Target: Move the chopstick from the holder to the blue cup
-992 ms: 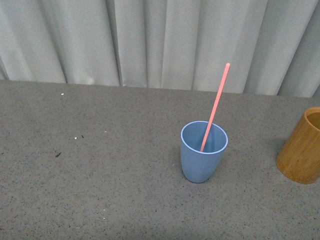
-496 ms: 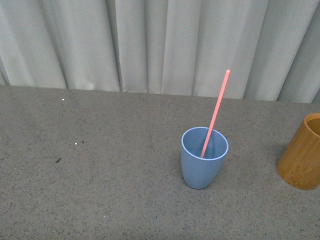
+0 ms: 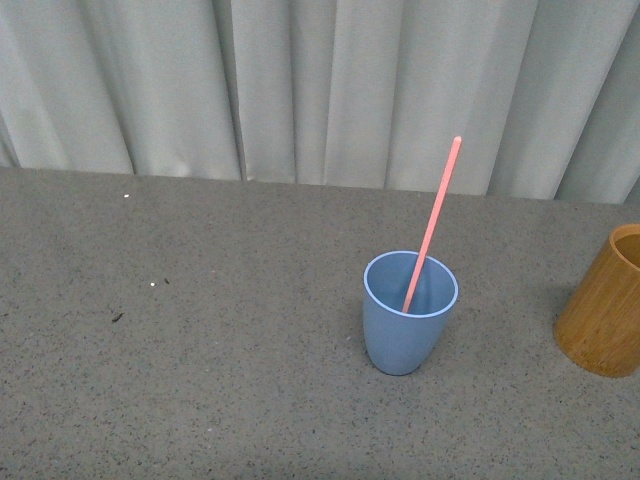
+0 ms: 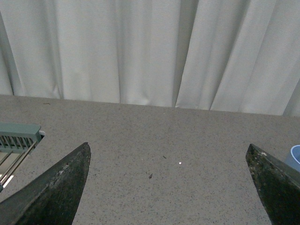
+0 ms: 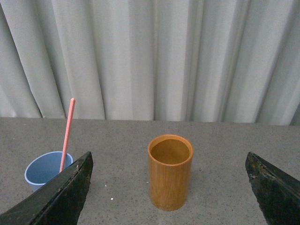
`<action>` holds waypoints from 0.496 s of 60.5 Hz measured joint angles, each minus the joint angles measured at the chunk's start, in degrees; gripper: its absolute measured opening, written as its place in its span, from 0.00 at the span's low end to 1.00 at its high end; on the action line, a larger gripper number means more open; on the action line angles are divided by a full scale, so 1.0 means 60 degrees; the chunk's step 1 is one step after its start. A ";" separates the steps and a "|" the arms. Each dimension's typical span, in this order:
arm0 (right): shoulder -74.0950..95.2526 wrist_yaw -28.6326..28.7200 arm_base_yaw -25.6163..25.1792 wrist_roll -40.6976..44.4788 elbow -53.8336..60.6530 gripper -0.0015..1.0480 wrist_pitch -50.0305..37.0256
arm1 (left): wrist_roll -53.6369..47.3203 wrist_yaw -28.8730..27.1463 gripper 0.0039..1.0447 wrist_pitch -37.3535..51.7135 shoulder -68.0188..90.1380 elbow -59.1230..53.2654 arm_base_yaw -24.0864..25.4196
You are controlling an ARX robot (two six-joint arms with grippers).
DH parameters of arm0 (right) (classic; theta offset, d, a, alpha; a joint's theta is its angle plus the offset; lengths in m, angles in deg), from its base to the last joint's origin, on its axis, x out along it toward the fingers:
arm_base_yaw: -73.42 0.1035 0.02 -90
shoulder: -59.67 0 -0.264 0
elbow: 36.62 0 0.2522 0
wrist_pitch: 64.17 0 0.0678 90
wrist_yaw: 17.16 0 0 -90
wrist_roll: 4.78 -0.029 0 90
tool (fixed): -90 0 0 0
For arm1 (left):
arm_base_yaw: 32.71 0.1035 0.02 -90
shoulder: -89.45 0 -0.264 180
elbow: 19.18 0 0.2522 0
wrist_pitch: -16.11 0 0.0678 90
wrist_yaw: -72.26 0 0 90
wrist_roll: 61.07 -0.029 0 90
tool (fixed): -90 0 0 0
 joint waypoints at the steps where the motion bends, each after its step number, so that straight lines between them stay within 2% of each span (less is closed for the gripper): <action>1: 0.0000 0.0000 0.0000 0.0000 0.0000 0.91 0.0000 | 0.0000 0.0000 0.94 0.0000 0.0000 0.0000 0.0000; 30: 0.0000 0.0000 0.0000 0.0000 0.0000 0.91 0.0000 | 0.0000 0.0000 0.94 0.0000 0.0000 0.0000 0.0000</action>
